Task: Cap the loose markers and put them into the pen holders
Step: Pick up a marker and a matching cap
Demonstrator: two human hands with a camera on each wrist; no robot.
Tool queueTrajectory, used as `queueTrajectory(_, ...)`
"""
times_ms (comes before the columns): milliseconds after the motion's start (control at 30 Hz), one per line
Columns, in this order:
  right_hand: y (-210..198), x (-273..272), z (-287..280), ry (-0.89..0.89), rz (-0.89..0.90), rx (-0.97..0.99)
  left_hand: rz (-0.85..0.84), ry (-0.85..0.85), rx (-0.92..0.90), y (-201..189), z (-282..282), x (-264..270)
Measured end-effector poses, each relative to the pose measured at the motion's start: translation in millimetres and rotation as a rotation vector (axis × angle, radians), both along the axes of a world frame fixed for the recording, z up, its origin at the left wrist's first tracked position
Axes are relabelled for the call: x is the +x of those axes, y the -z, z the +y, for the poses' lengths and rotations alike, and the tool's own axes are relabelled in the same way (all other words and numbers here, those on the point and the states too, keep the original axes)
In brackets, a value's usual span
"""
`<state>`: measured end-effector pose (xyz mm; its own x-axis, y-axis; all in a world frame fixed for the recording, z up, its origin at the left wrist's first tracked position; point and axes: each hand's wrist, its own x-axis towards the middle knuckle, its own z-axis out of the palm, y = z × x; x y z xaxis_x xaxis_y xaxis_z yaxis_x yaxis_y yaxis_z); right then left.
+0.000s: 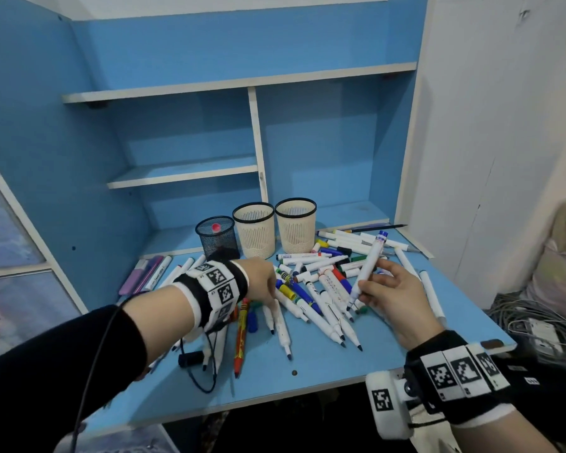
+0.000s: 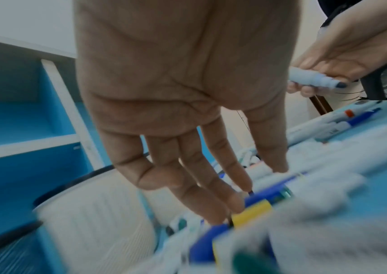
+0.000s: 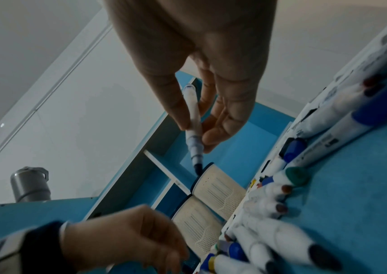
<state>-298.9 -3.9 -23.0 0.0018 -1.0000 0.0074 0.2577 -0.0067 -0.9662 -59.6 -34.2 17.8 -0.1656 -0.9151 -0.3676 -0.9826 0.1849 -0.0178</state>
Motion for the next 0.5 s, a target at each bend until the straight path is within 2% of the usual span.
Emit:
queueTrajectory(233, 4.2, -18.8, -3.5, 0.051, -0.024, -0.004, 0.11, 0.096, -0.137, -11.6, -44.2, -58.3)
queueTrajectory(400, 9.8, -30.3, -7.6, 0.084, -0.031, 0.008, 0.202, 0.241, -0.077, 0.3, -59.2, -98.2)
queueTrajectory(500, 11.7, -35.3, -8.2, 0.088, -0.031, 0.015, 0.144, 0.301, -0.017, 7.2, -70.2, -113.7)
